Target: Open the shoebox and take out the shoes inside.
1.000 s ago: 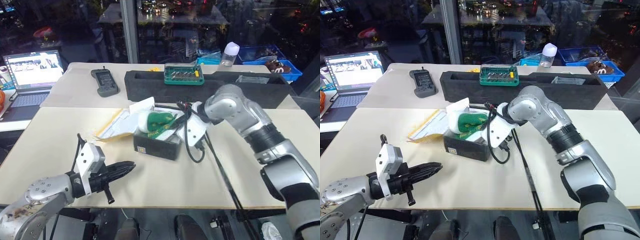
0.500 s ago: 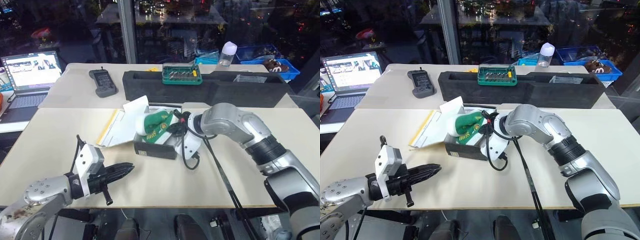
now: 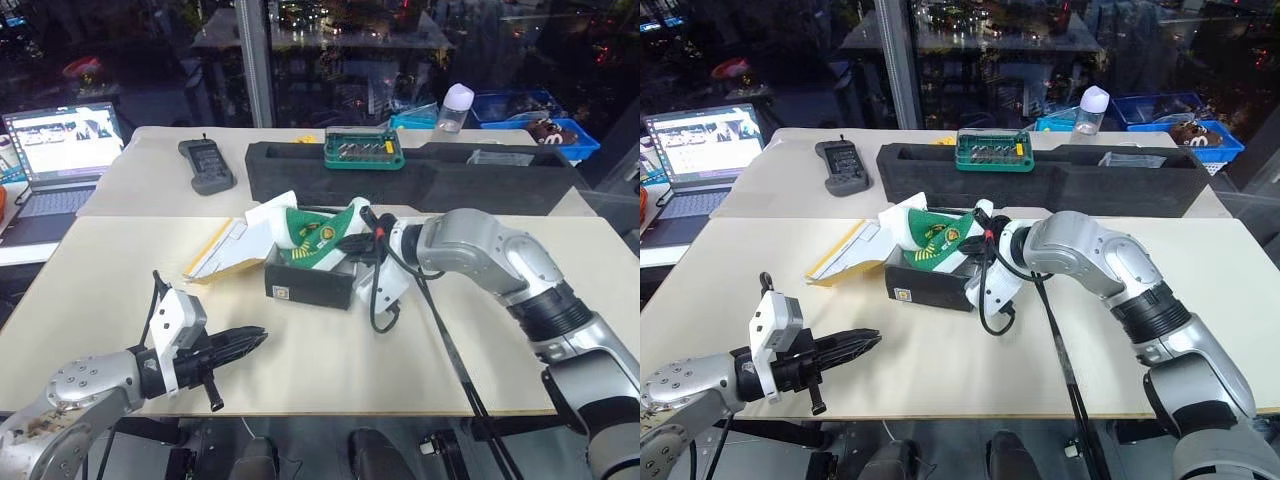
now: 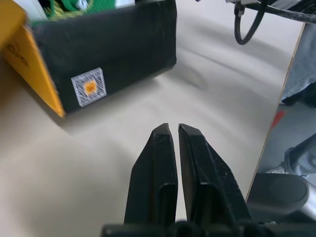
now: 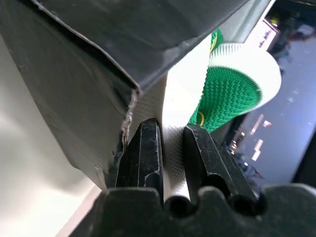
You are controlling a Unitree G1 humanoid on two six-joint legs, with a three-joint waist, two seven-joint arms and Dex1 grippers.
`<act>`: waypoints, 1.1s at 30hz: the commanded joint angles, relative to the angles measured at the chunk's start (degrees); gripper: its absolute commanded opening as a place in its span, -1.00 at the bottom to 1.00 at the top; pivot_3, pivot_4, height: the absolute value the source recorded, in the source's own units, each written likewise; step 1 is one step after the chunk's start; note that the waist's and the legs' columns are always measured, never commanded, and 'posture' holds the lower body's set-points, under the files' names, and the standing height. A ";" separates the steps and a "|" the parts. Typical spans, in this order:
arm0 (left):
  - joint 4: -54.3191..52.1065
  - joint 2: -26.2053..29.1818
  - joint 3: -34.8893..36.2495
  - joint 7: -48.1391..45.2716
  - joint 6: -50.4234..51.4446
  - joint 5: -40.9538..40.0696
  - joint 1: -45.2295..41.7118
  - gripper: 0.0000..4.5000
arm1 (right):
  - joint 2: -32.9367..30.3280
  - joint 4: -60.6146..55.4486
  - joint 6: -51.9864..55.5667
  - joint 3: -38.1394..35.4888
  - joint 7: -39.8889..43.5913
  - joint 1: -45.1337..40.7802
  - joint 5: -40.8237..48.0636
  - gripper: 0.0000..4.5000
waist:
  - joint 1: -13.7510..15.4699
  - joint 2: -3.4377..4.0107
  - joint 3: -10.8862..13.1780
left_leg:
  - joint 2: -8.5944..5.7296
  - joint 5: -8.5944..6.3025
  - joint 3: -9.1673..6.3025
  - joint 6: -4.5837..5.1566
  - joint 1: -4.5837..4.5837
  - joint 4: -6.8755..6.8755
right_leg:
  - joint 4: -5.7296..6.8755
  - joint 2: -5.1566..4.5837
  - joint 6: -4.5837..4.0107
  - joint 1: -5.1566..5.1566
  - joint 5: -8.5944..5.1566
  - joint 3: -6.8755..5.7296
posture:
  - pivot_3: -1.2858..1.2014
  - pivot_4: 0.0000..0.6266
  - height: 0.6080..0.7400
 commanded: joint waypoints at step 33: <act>-0.26 0.50 -1.45 1.01 1.03 -1.19 -3.98 -0.86 | -2.85 -20.57 23.89 -12.58 9.09 13.55 19.33 -0.86 | -0.03 -0.02 0.00 | 0.00 0.00 0.00 0.00 0.02 0.04 | 0.05 0.00 0.05 0.04 -0.04 0.02 | 0.03 -0.52 0.62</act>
